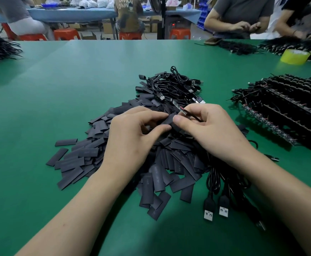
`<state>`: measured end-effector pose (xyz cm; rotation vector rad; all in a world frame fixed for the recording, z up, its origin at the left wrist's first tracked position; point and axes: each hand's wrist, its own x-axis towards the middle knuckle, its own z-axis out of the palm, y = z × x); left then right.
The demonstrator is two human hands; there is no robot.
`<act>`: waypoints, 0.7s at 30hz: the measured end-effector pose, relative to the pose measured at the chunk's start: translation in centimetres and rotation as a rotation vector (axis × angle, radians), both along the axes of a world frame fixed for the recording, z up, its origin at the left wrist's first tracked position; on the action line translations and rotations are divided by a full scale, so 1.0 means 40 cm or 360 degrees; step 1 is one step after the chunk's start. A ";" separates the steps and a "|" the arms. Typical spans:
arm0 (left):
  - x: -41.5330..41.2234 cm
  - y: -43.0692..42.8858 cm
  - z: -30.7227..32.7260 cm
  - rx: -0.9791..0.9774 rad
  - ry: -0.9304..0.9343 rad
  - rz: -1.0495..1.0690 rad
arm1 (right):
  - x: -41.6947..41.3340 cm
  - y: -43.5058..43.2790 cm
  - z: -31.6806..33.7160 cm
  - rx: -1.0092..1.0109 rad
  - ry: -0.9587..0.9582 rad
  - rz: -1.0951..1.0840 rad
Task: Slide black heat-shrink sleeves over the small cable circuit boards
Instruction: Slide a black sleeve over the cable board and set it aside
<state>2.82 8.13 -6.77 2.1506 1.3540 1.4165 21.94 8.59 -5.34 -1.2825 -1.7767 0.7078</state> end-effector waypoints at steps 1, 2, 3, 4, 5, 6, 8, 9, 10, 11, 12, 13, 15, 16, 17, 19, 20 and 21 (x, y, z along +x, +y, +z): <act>-0.002 0.002 -0.001 -0.0031 -0.0058 0.0006 | 0.001 0.000 0.003 0.0011 0.0033 -0.0011; -0.003 0.004 -0.001 -0.0068 -0.0120 0.0009 | 0.002 -0.001 0.008 0.0011 0.0066 -0.0033; -0.006 0.006 -0.002 -0.0106 -0.0174 0.0012 | 0.006 0.000 0.012 -0.0004 0.0104 -0.0050; -0.008 0.008 -0.003 -0.0135 -0.0214 0.0015 | 0.010 -0.001 0.017 -0.0015 0.0117 -0.0062; -0.010 0.010 -0.003 -0.0154 -0.0238 0.0019 | 0.016 0.000 0.020 0.0006 0.0073 -0.0080; -0.012 0.011 -0.004 -0.0165 -0.0249 0.0023 | 0.022 0.000 0.021 0.0050 -0.0022 -0.0104; -0.013 0.013 -0.005 -0.0172 -0.0261 0.0023 | 0.028 0.000 0.019 0.0103 -0.0207 -0.0103; -0.013 0.013 -0.005 -0.0174 -0.0269 0.0021 | 0.031 0.000 0.018 0.0102 -0.0264 -0.0081; -0.013 0.014 -0.007 -0.0178 -0.0276 0.0020 | 0.032 -0.001 0.018 0.0097 -0.0300 -0.0056; -0.014 0.016 -0.008 -0.0183 -0.0278 0.0021 | 0.033 -0.001 0.019 0.0092 -0.0321 -0.0038; -0.014 0.017 -0.010 -0.0185 -0.0275 0.0023 | 0.034 -0.001 0.019 0.0092 -0.0331 -0.0032; -0.015 0.018 -0.011 -0.0186 -0.0271 0.0025 | 0.034 -0.002 0.019 0.0098 -0.0334 -0.0031; -0.015 0.020 -0.011 -0.0186 -0.0275 0.0025 | 0.033 -0.003 0.018 0.0115 -0.0339 -0.0035; -0.015 0.020 -0.012 -0.0186 -0.0280 0.0026 | 0.031 -0.004 0.017 0.0120 -0.0348 -0.0038; -0.015 0.020 -0.012 -0.0183 -0.0282 0.0028 | 0.029 -0.004 0.016 0.0120 -0.0358 -0.0040; -0.017 0.021 -0.013 -0.0164 -0.0256 0.0032 | 0.026 -0.005 0.015 0.0109 -0.0369 -0.0034; -0.018 0.021 -0.013 -0.0142 -0.0227 0.0028 | 0.026 -0.004 0.014 0.0104 -0.0368 -0.0027; -0.018 0.020 -0.012 -0.0112 -0.0190 0.0021 | 0.026 -0.004 0.014 0.0101 -0.0365 -0.0020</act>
